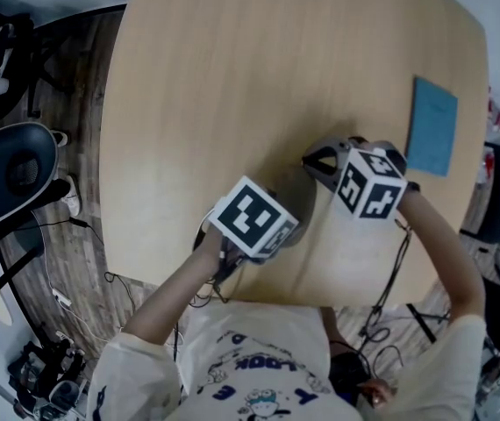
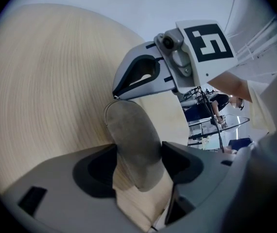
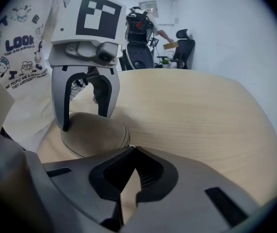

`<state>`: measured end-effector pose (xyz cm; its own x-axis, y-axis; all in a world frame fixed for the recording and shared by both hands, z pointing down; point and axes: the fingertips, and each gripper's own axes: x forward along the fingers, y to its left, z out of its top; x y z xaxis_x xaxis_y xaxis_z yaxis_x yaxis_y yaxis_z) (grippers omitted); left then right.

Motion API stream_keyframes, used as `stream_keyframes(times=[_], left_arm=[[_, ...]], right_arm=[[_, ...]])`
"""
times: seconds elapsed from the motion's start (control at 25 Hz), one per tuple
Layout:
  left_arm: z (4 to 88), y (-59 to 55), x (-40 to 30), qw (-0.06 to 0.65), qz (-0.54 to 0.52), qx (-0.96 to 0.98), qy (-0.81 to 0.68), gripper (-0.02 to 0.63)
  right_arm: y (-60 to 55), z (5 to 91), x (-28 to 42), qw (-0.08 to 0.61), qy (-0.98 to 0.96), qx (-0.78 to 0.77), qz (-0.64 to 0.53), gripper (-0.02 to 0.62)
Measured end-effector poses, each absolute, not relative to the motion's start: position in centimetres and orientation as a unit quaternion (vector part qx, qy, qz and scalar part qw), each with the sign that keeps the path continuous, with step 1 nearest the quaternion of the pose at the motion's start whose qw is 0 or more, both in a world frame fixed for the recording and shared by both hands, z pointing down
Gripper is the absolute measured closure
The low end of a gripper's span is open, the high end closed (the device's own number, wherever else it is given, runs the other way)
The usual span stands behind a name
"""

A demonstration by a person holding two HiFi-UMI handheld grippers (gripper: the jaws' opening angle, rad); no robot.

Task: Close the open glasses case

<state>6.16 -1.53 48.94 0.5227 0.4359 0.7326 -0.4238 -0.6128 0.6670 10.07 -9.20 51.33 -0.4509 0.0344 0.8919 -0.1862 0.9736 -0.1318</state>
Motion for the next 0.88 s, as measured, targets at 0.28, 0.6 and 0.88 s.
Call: stream_keyframes(times=[0.28, 0.6, 0.88], left_arm=[[48.8, -1.6, 6.6, 0.441, 0.486, 0.755, 0.008, 0.315], [48.6, -1.5, 6.7, 0.446, 0.483, 0.754, 0.018, 0.313], [48.2, -0.6, 7.3, 0.396, 0.504, 0.767, 0.034, 0.328]], right_arm=[[-9.9, 51.3, 8.4, 0.536, -0.842, -0.053, 0.032, 0.595], [-10.0, 51.4, 7.6, 0.552, -0.814, -0.175, -0.034, 0.595], [-9.8, 48.7, -0.7, 0.450, -0.876, -0.169, -0.035, 0.597]])
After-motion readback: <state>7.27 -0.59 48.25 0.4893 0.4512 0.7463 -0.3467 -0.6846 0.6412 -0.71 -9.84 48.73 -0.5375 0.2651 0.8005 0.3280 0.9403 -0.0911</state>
